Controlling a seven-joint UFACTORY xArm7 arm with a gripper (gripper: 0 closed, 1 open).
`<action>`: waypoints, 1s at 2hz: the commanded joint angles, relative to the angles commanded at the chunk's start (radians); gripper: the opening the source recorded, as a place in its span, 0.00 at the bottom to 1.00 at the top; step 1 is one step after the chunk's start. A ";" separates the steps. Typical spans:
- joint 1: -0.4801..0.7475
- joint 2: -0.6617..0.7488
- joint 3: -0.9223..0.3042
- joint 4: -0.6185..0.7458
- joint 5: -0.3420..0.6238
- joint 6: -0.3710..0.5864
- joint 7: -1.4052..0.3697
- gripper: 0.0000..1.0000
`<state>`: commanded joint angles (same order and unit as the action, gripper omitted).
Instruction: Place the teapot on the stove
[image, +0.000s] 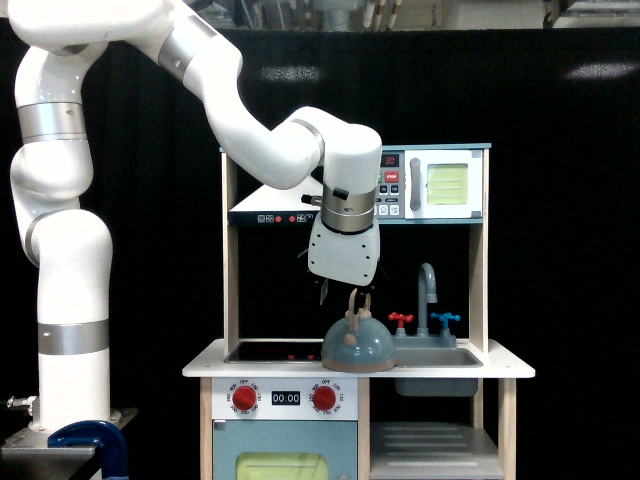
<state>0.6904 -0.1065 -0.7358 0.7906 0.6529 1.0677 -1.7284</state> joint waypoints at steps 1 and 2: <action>0.013 0.090 0.097 0.068 0.098 -0.029 0.036 1.00; 0.005 0.108 0.146 0.059 0.132 -0.062 0.036 0.00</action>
<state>0.6949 0.0012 -0.5901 0.8497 0.7852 1.0056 -1.6920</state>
